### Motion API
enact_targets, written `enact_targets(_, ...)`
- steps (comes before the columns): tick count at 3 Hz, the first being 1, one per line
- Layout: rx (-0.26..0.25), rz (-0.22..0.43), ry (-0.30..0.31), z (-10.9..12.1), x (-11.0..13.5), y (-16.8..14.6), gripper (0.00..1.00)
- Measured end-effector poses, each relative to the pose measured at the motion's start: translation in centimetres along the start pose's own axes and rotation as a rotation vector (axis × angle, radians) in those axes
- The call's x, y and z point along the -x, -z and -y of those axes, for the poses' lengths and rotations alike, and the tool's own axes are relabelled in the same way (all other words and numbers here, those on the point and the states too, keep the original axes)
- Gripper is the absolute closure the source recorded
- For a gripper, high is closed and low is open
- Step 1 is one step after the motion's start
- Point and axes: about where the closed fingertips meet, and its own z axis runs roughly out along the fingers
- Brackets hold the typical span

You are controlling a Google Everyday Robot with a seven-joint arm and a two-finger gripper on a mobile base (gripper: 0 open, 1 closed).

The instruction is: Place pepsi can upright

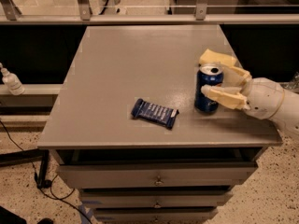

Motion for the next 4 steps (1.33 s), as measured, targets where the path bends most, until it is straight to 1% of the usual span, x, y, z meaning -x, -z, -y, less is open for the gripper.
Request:
enact_targets(1, 0.002, -0.003, -0.004, -0.3, -0.3, 0.7, 0.00)
enact_targets(2, -0.001, -0.032, 0.003, -0.5, 0.4, 2.0, 0.00)
enact_targets(3, -0.010, -0.112, 0.032, 0.0, 2.7, 4.5, 0.00)
enact_targets(4, -0.056, -0.204, 0.078, 0.9, 7.0, 7.7, 0.00)
